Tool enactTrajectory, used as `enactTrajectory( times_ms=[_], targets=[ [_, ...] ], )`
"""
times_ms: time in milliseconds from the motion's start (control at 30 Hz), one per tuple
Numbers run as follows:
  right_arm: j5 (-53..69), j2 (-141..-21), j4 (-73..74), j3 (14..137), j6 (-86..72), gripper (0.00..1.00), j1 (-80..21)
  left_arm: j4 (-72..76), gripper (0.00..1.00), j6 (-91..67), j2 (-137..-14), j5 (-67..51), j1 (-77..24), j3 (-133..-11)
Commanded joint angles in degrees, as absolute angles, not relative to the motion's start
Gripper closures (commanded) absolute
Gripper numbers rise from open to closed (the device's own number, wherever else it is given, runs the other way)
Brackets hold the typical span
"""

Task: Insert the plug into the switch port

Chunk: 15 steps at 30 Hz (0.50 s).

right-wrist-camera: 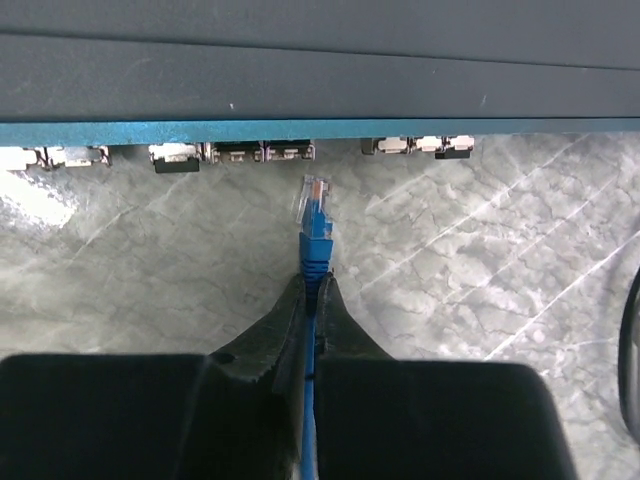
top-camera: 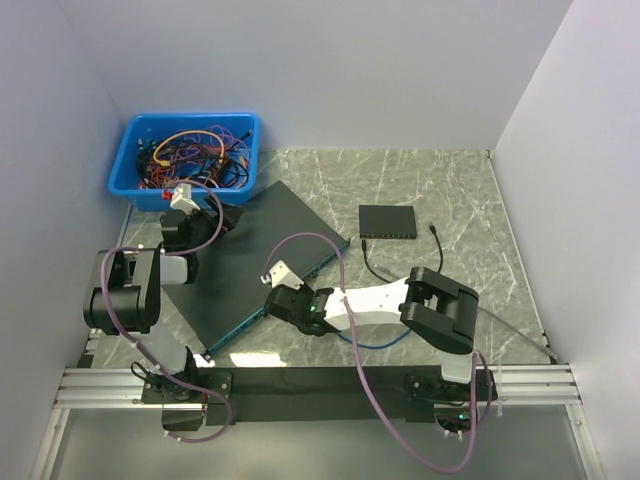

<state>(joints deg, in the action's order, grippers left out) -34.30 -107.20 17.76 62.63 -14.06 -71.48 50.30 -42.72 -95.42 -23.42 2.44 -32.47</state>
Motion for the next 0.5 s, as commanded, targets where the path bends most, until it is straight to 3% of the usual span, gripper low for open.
enactTrajectory(
  times_ms=[0,233,367,467],
  targets=[
    [-34.0,-106.1,14.9,60.3,-15.3,1.0,-71.7,54.7,0.12,-42.7,-95.0,-26.0,2.6,-32.1],
    [-27.5,-84.0,4.8,49.3,-16.1,1.0,-67.9,54.0,0.12,-45.2,-80.0,-28.5,1.3,-26.9],
    [-18.0,-72.1,-2.8,42.5,-16.2,1.0,-64.4,49.8,0.16,-45.1,-69.0,-28.7,-5.6,-26.0],
    [-8.2,-63.1,-8.5,38.8,-16.4,1.0,-61.4,55.8,0.17,-48.5,-61.4,-30.4,-9.3,-22.2]
  ],
)
